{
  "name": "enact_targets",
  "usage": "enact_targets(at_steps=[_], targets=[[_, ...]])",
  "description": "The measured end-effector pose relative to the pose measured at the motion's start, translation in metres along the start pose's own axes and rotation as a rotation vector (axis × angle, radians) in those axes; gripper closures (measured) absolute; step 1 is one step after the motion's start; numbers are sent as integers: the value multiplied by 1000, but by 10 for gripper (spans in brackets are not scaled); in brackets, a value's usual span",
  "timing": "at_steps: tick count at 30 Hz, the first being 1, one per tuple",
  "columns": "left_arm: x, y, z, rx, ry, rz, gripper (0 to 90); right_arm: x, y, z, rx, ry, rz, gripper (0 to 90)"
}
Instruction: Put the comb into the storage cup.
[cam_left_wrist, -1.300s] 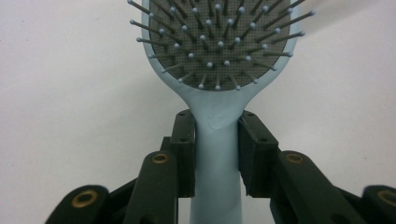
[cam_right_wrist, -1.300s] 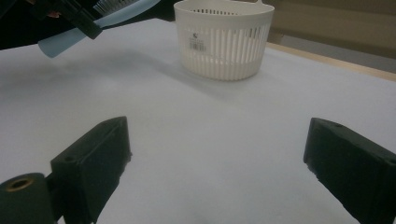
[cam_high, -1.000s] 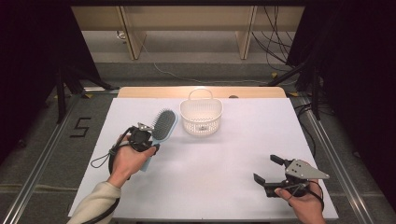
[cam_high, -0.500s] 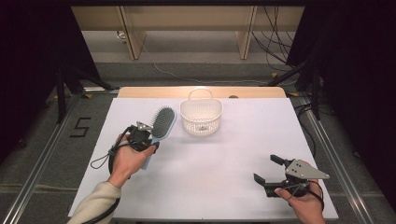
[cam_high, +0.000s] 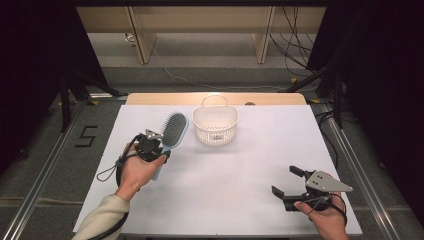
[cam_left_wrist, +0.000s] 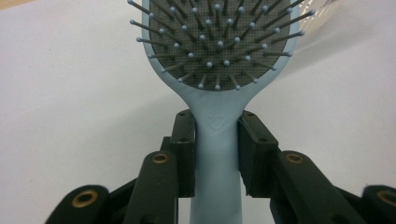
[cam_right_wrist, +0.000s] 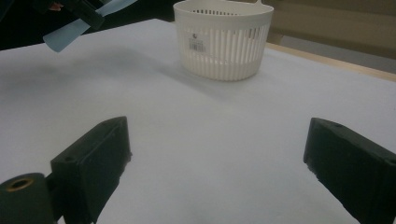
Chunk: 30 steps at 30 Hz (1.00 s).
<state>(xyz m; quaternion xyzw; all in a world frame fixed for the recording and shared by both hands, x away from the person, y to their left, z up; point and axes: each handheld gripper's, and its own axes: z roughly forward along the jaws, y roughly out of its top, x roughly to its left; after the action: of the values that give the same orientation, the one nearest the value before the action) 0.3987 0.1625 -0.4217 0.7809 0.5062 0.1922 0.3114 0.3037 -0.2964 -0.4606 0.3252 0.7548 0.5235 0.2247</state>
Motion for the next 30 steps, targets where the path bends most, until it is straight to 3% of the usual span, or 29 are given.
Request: enact_targets(at_steps=[30], targets=[[0, 2, -3, -71, 4, 4, 698, 0, 0, 0, 0, 0, 0, 80]])
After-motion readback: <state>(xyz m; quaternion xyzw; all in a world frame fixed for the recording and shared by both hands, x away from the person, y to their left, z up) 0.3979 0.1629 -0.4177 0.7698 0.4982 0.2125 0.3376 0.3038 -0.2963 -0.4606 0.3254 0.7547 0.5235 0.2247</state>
